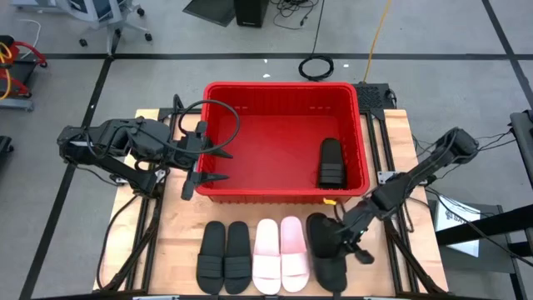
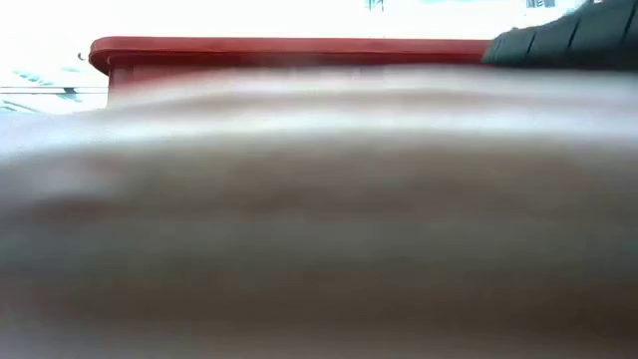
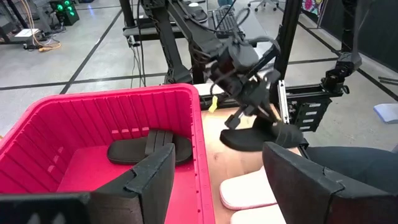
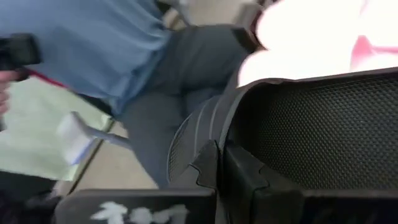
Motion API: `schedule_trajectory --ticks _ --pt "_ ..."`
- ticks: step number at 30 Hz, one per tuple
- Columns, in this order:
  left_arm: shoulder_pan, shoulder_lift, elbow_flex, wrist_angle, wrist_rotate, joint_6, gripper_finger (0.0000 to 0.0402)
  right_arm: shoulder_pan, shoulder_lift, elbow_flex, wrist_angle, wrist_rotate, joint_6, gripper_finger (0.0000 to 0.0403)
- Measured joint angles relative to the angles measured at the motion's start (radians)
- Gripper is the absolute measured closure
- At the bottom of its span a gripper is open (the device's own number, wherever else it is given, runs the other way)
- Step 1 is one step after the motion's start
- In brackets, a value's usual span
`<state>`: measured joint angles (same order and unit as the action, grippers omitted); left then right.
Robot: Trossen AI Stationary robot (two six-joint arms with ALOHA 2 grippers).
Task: Pick and place slides into bin
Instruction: Put the black slide into the red bin
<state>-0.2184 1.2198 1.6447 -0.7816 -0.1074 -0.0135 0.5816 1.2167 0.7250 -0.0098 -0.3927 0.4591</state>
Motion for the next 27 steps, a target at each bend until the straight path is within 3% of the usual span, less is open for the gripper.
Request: schedule_trajectory --ticks 6,16,27 --pt "0.000 0.000 0.000 0.000 0.000 0.007 0.0160 -0.035 -0.095 0.000 0.043 -0.103 -0.093 0.0400" --pt "0.000 0.000 0.000 0.000 -0.001 0.039 0.0160 -0.152 -0.258 0.000 0.104 -0.100 -0.336 0.0401" --pt "0.000 0.000 0.000 0.000 -0.004 0.057 0.0160 -0.339 -0.422 0.083 0.103 0.214 -0.604 0.0401"
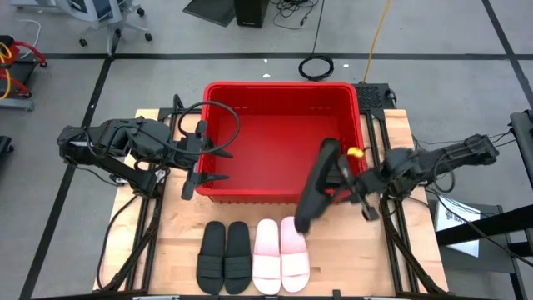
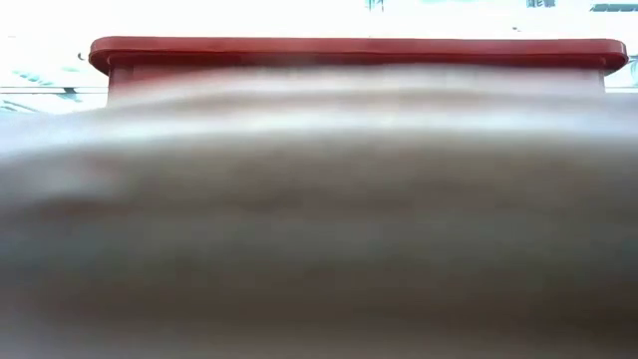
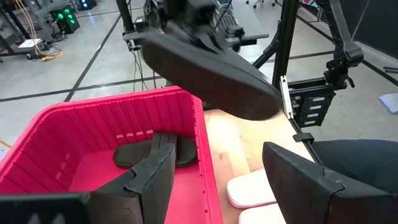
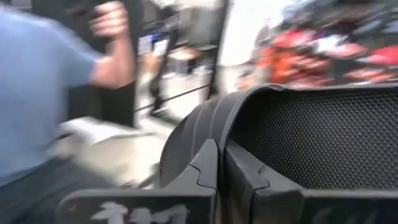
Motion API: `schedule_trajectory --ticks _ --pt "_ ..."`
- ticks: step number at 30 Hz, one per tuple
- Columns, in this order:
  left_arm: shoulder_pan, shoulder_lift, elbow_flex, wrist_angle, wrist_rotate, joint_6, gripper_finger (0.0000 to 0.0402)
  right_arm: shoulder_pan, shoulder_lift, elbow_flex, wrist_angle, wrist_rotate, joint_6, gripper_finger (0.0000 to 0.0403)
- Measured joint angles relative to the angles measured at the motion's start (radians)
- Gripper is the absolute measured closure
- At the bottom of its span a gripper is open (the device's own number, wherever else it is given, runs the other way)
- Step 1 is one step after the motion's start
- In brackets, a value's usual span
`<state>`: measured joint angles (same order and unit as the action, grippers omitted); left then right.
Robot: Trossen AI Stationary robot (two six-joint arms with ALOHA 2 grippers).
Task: Pick and place slides into bin
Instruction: Put the black slide into the red bin
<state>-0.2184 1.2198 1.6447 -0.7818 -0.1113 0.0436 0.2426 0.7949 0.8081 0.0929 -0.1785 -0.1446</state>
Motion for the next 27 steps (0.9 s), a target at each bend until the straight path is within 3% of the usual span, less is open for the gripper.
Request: schedule_trajectory --ticks 5,15,23,27 --pt "0.000 0.000 0.000 0.000 -0.036 0.000 0.0160 -0.111 -0.029 0.143 -0.100 0.080 -0.045 0.0401" --pt "0.000 0.000 0.000 -0.001 -0.050 0.011 0.0160 -0.349 0.095 0.564 -0.645 0.115 -0.126 0.0401" --pt "0.001 -0.004 0.000 -0.002 -0.175 0.080 0.0160 -0.537 0.225 0.681 -0.923 0.098 -0.142 0.0401" --pt "0.012 -0.008 0.000 -0.002 -0.179 0.086 0.0160 -0.645 0.282 0.707 -1.030 0.074 -0.166 0.0401"
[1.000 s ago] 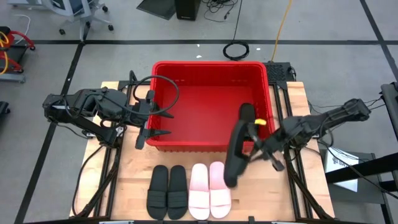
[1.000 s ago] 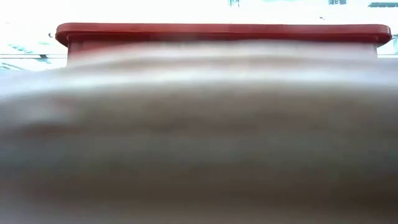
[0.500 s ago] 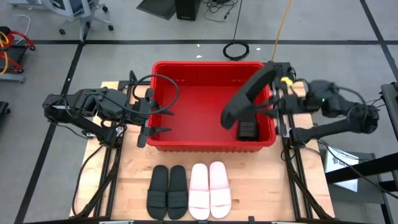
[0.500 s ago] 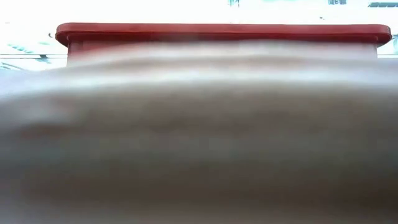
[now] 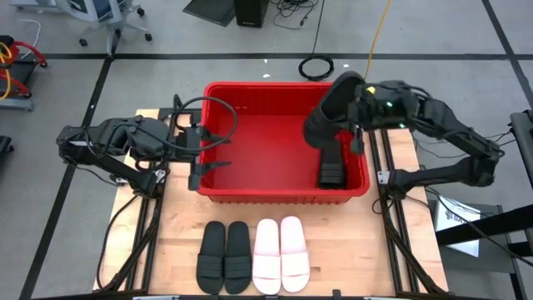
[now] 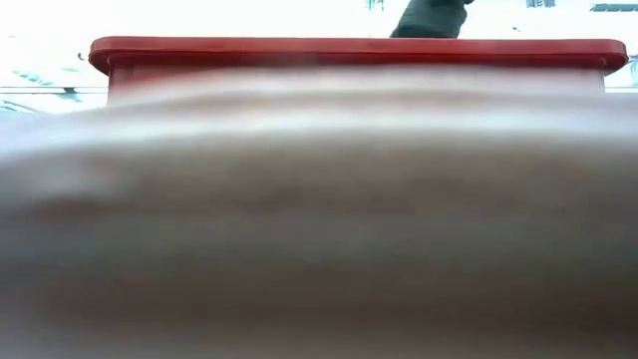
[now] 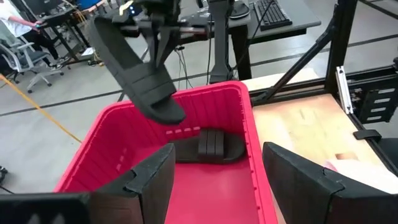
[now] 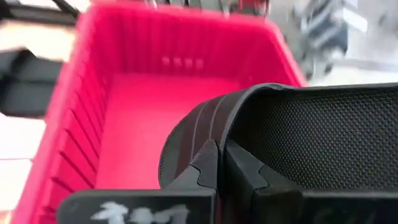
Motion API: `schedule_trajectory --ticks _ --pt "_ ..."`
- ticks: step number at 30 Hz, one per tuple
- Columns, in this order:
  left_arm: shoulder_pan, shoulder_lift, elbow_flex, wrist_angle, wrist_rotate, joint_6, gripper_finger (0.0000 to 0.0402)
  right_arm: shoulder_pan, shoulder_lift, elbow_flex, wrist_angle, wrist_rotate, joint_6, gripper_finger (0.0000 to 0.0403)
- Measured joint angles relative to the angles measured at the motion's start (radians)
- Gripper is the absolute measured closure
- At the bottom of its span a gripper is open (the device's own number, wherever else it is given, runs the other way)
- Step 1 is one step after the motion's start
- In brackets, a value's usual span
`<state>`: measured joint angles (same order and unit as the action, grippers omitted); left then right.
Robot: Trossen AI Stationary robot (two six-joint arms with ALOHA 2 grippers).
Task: Pick and place slides into bin
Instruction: Put the black slide into the red bin
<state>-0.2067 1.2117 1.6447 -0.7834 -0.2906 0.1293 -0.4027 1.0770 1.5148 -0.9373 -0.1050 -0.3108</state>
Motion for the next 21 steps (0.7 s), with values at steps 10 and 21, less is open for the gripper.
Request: schedule_trajectory --ticks 10,21 --pt "0.036 -0.029 0.000 -0.005 0.001 -0.027 0.0160 -0.321 0.169 0.117 -0.211 -0.295 -0.125 0.0401" --pt "0.069 -0.056 0.000 -0.017 0.002 -0.010 0.0160 -0.472 0.358 0.131 -0.455 -0.370 -0.378 0.0401"
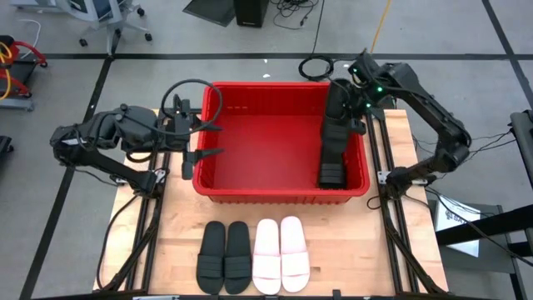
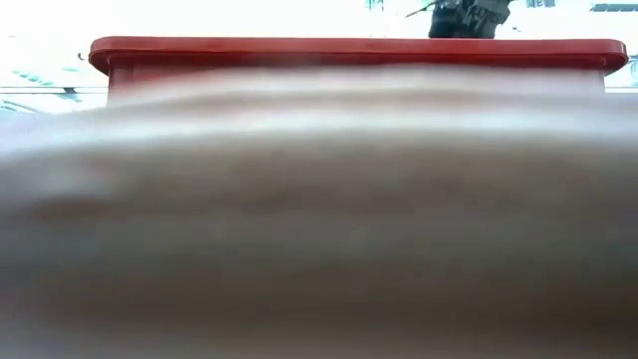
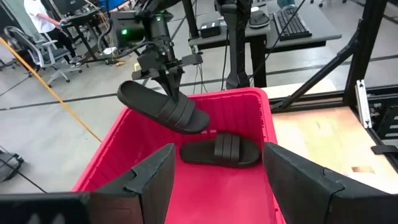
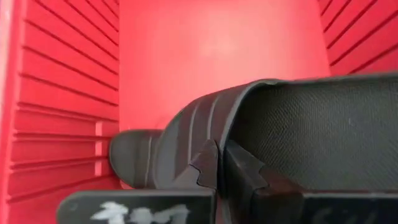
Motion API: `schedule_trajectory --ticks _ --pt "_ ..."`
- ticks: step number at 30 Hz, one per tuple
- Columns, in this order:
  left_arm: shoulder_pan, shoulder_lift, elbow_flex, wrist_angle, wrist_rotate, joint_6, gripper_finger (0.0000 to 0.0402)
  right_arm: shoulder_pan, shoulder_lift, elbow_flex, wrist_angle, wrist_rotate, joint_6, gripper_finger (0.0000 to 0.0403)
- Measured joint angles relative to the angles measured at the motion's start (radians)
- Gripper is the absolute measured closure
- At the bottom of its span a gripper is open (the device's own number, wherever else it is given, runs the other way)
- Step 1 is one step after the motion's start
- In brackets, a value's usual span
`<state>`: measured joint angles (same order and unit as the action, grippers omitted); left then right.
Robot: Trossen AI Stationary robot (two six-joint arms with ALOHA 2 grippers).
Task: Pick and place slides into bin
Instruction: Put the black slide into the red bin
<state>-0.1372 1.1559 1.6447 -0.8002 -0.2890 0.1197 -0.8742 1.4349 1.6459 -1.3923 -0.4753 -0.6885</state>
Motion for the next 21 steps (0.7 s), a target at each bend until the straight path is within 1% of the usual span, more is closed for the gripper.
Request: schedule_trajectory --ticks 5,14,17,21 --pt "0.007 0.001 0.000 -0.013 0.002 0.006 0.0160 -0.011 0.064 0.000 -0.009 -0.027 -0.084 0.0401" --pt "0.009 -0.010 0.000 -0.013 0.002 0.005 0.0160 -0.010 0.172 -0.004 -0.035 -0.058 -0.131 0.0401" --pt "0.009 -0.012 0.000 -0.016 0.002 0.003 0.0160 -0.009 0.197 -0.038 -0.034 -0.078 -0.138 0.0401" --pt "0.009 -0.017 0.000 -0.019 0.002 0.003 0.0160 -0.008 0.214 -0.109 -0.009 -0.078 -0.148 0.0401"
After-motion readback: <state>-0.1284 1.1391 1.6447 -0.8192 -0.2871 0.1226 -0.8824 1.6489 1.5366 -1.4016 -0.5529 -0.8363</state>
